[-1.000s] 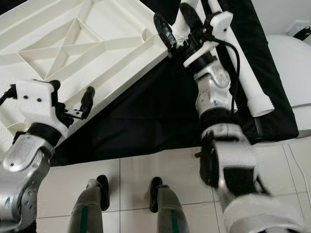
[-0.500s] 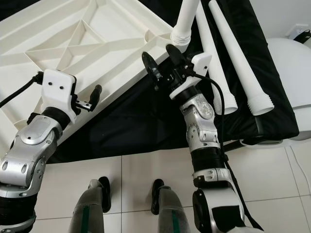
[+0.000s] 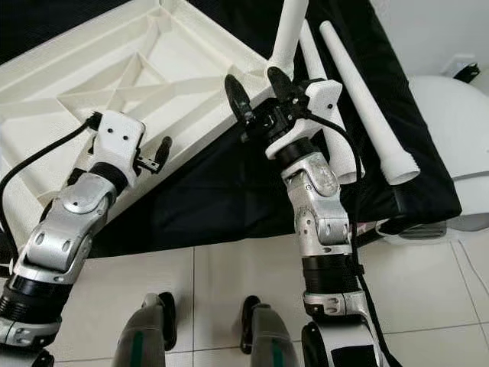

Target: Building children table

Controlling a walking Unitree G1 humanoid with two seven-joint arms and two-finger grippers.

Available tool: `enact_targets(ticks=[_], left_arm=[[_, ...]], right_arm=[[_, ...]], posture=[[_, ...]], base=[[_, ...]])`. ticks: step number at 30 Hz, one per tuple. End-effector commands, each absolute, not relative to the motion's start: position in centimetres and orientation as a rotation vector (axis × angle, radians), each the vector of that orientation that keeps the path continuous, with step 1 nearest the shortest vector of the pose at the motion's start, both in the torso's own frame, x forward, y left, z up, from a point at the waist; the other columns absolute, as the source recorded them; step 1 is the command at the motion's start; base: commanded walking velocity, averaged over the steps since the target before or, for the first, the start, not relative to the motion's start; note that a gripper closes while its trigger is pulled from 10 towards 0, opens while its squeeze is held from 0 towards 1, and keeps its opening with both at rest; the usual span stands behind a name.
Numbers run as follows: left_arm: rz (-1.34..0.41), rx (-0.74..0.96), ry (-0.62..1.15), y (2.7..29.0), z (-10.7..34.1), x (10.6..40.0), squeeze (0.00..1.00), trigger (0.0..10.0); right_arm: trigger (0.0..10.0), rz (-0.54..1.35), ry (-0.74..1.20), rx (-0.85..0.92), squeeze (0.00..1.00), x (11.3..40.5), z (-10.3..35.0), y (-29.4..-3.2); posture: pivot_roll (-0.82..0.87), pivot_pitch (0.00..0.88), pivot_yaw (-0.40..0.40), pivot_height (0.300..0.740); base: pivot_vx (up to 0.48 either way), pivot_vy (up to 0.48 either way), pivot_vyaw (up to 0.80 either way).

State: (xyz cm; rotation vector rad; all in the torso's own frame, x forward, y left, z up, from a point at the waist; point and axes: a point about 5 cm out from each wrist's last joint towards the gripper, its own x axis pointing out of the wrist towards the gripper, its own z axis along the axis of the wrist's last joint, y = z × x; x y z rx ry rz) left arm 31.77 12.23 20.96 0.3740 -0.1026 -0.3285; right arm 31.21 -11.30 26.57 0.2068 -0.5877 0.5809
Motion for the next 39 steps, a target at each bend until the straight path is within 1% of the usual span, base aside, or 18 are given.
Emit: enact_targets(ticks=[1,10,12,16,20,23,26,28,29,30,32,34,39], left_arm=[[-0.595,0.392,0.026,10.4,18.4,31.1,0.00,10.0],[-0.699,0.464,0.087,10.4,16.5,30.9,0.00,10.0],[-0.735,0.476,0.057,10.4,16.9,30.7,0.00,10.0],[-0.665,0.401,-0.027,11.4,19.3,31.4,0.00,10.0],[-0.620,0.374,-0.092,12.4,21.1,31.6,0.00,10.0],[-0.610,0.269,-0.162,13.1,23.3,30.8,0.00,10.0],[-0.619,0.249,-0.186,13.1,23.7,30.4,0.00,10.0],[-0.658,0.221,-0.206,12.8,24.1,29.5,0.00,10.0],[-0.658,0.221,-0.206,12.8,24.1,29.5,0.00,10.0],[-0.714,0.215,-0.202,12.4,24.0,28.7,0.00,10.0],[-0.732,0.215,-0.195,12.3,23.9,28.4,0.00,10.0],[-0.791,0.249,-0.131,11.9,22.3,27.5,0.00,10.0],[-0.825,0.302,-0.044,11.8,20.2,26.8,0.00,10.0]], right_arm=[[10.0,0.600,-0.571,0.208,0.00,30.9,26.2,-11.0],[10.0,0.606,-0.567,0.207,0.00,30.3,26.7,-11.0],[10.0,0.599,-0.579,0.214,0.00,30.2,26.9,-11.2],[10.0,0.583,-0.601,0.240,0.00,30.1,27.2,-11.5],[10.0,0.572,-0.612,0.260,0.00,29.9,27.2,-11.7],[10.0,0.564,-0.614,0.288,0.00,29.6,27.0,-12.1],[10.0,0.567,-0.615,0.299,0.00,29.5,27.0,-12.2],[10.0,0.578,-0.610,0.304,0.00,29.3,26.8,-12.2],[10.0,0.578,-0.610,0.304,0.00,29.3,26.8,-12.2],[10.0,0.589,-0.600,0.297,0.00,29.2,26.6,-12.3],[10.0,0.592,-0.596,0.292,0.00,29.2,26.5,-12.3],[10.0,0.589,-0.561,0.251,0.00,29.3,25.8,-12.3],[10.0,0.578,-0.513,0.213,0.00,29.2,24.7,-12.3]], posture=[[0.08,0.167,-0.010,0.740],[0.07,0.151,-0.008,0.740],[0.07,0.148,-0.010,0.740],[0.07,0.146,-0.009,0.740],[0.07,0.148,-0.011,0.740],[0.08,0.153,-0.018,0.740],[0.08,0.153,-0.018,0.740],[0.09,0.157,-0.026,0.740],[0.09,0.157,-0.026,0.740],[0.10,0.161,-0.032,0.740],[0.10,0.161,-0.032,0.740],[0.11,0.165,-0.037,0.740],[0.11,0.167,-0.039,0.740]], base=[[0.000,0.000,0.00],[0.000,0.000,0.00],[0.000,0.000,0.00],[0.000,0.000,0.00],[0.000,0.000,0.00],[0.000,0.000,0.00],[0.000,0.000,0.00],[0.000,0.000,0.00],[0.000,0.000,0.00],[0.000,0.000,0.00],[0.000,0.000,0.00],[0.000,0.000,0.00],[0.000,0.000,0.00]])
